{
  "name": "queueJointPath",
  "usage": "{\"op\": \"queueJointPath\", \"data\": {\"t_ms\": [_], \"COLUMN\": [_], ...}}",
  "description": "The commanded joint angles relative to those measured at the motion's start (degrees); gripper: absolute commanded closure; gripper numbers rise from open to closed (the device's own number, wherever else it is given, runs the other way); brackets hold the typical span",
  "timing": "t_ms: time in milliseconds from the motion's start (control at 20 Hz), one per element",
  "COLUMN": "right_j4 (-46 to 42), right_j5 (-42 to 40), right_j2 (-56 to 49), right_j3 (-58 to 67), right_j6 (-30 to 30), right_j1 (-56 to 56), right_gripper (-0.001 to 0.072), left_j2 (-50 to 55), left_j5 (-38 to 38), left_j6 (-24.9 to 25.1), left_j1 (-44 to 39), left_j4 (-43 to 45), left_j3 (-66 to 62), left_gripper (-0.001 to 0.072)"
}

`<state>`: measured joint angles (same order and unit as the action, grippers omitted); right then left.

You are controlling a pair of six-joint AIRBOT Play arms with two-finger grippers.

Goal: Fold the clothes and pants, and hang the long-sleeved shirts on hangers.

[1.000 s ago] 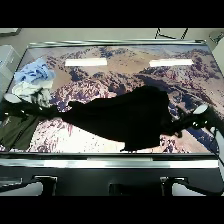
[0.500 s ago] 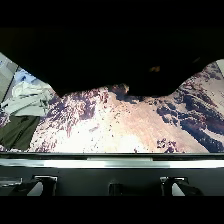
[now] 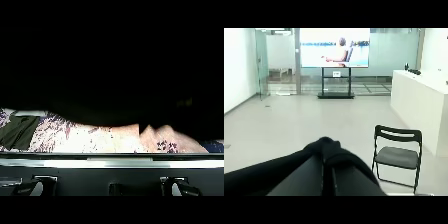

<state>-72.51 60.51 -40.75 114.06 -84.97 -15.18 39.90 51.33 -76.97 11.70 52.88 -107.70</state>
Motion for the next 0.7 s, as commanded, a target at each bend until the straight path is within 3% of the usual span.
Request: {"op": "queueJointPath", "data": {"t_ms": [0, 150, 250, 450, 550, 650], "right_j4": [-2.62, -2.29, -0.50, -0.22, 3.10, 8.68], "right_j5": [12.13, 35.01, 40.00, 23.78, 13.68, 2.05], "right_j2": [-2.71, -14.47, -23.17, -39.58, -48.02, -53.07], "right_j3": [0.20, -3.17, -12.09, -29.24, -29.31, -29.24], "right_j6": [-3.23, -4.50, -4.59, -6.01, -10.34, -10.91], "right_j1": [0.04, 0.22, 2.36, 10.38, 11.08, 10.91], "right_gripper": [0.0675, 0.0676, 0.0676, 0.0677, 0.0676, 0.0675], "left_j2": [3.04, 10.78, 16.35, 30.73, 39.82, 47.93], "left_j5": [11.65, 24.17, 24.33, 14.43, 9.99, 7.26], "left_j6": [-3.17, -3.15, -2.86, -1.44, -1.46, -1.46], "left_j1": [0.02, -0.09, -1.55, -4.26, -4.22, -3.85], "left_j4": [7.04, 6.21, 6.14, 6.05, 5.22, 3.06], "left_j3": [0.28, 8.22, 19.41, 35.63, 35.19, 31.17], "left_gripper": [0.0682, 0.0683, 0.0683, 0.0682, 0.0681, 0.0681]}}
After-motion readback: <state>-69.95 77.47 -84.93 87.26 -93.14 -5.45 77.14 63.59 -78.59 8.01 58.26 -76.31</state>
